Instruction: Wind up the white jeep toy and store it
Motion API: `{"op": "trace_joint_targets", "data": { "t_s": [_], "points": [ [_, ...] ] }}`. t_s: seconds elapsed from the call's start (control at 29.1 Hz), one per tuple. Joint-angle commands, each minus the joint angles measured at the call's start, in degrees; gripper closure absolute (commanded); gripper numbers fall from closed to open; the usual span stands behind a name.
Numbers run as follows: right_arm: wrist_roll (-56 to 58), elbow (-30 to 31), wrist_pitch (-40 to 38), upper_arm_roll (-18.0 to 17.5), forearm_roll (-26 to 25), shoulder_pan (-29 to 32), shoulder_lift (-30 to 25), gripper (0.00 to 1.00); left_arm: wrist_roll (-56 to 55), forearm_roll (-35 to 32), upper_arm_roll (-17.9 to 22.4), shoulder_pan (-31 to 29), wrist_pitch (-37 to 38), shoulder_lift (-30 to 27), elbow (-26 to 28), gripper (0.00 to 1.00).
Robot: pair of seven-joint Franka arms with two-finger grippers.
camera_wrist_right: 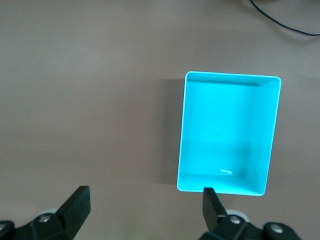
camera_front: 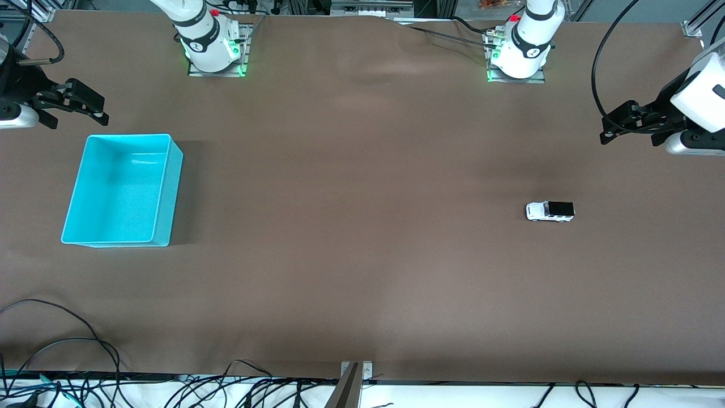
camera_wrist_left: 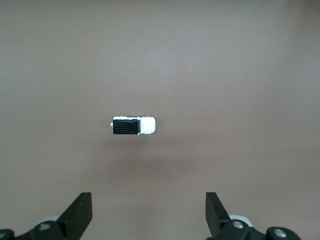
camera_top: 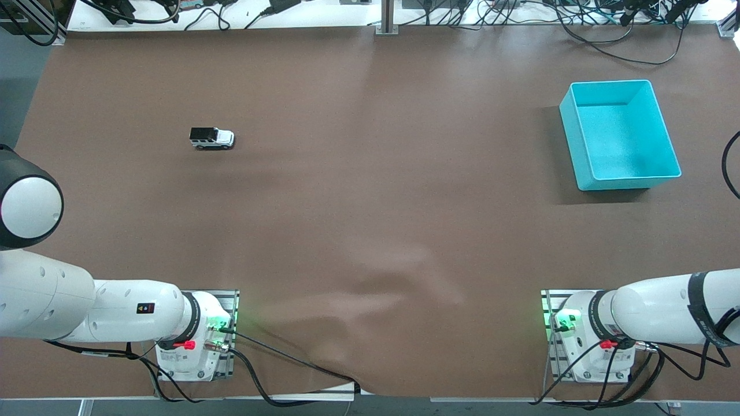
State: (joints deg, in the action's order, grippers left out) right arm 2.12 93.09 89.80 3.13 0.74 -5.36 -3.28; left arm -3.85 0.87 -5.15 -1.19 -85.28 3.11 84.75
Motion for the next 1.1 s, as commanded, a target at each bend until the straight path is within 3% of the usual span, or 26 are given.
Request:
{"op": "trace_joint_targets", "data": {
  "t_s": [0.0,1.06],
  "points": [
    [-0.71,0.6,-0.59,0.12,1.11,0.17,-0.94,0.0,-0.1,0.89,0.31,-0.13,0.82,0.67,-1.69,0.0],
    [-3.17,0.96,-0.41,0.12,0.84,0.17,-1.11,0.0,-0.1,0.71,0.49,-0.48,0.99,0.58,-1.78,0.0]
  ]
}}
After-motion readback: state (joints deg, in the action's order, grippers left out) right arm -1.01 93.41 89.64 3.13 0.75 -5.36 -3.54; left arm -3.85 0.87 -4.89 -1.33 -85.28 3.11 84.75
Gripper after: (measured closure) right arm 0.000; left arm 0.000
